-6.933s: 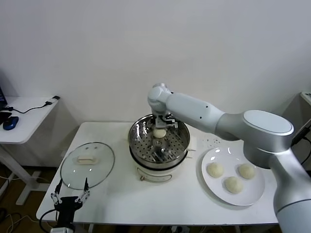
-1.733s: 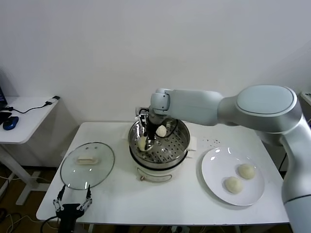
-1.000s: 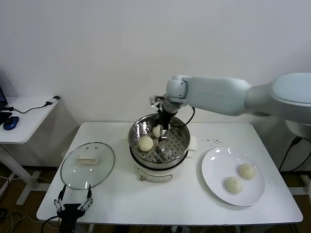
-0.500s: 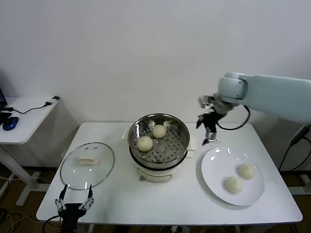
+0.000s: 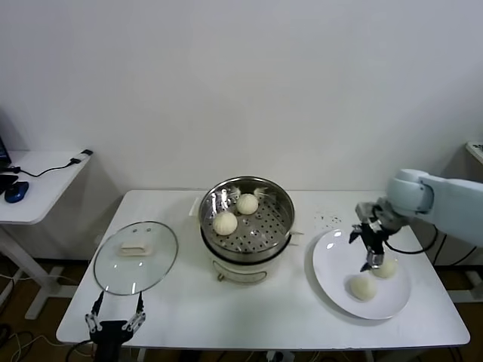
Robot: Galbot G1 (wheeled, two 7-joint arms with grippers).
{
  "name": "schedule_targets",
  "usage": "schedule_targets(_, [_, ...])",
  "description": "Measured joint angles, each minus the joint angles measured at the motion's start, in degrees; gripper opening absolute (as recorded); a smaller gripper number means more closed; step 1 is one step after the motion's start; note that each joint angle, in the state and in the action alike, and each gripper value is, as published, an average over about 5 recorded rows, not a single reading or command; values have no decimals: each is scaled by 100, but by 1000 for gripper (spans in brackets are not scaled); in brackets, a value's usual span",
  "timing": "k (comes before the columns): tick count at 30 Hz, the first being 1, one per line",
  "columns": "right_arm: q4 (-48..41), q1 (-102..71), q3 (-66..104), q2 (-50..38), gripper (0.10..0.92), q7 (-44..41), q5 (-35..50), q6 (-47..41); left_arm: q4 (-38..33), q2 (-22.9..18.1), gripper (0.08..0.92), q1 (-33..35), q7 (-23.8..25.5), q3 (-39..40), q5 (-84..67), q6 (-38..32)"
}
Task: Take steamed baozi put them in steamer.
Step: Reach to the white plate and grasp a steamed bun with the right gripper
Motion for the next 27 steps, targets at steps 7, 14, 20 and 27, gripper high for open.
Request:
schedule_targets(7, [-217,-760,445,-66,823,20,-393,28,12,-9,823,9,0,-51,10,10])
schedule_targets(14, [-459,-1277,735,11,823,24,-597,40,40,-17,823,24,-4,-71,19,13])
schedule_targets(20, [-622,-1557,908,123,819,24,-685,43,80,-29,823,30,-7,-69,39,5])
schedule_targets(27, [-714,-1681,1008,191,686,3,-724,60,93,-37,823,28,-11,-64,68,-6])
